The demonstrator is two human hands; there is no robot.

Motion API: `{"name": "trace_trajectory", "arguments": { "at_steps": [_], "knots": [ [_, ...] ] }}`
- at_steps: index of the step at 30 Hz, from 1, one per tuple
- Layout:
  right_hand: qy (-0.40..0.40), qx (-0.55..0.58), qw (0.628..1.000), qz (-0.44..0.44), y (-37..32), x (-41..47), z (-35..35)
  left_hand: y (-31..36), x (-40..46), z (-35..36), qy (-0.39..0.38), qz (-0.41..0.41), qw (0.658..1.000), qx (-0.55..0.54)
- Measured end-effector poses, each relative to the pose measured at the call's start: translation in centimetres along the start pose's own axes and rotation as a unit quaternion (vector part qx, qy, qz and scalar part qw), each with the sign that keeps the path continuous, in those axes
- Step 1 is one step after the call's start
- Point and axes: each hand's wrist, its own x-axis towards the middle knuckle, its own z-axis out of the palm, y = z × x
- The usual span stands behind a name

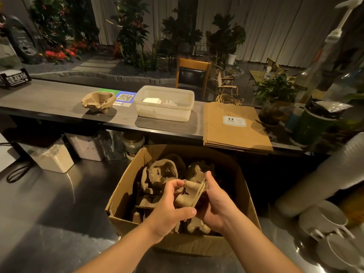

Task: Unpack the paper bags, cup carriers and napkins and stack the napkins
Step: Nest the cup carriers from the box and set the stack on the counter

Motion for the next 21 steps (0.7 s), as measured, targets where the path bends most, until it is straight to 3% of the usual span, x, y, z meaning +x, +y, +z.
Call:
{"name": "trace_trajectory", "arguments": {
  "at_steps": [6,13,17,21],
  "knots": [
    [-0.033,0.016,0.999,0.010,0.1,-0.7,-0.3,0.0,0.3,0.4,0.031,0.005,0.999,0.028],
    [-0.010,-0.111,0.994,-0.012,0.2,0.3,-0.9,0.8,1.0,-0.2,0.065,-0.040,0.995,-0.067],
    [0.010,-0.176,0.983,-0.051,-0.2,1.8,-2.1,0.7,1.6,-1.6,0.138,-0.126,0.962,-0.197],
    [0.076,-0.265,0.952,-0.134,-1.2,3.4,-3.2,0.4,2.0,-2.3,0.185,-0.161,0.930,-0.272]
  ]
}}
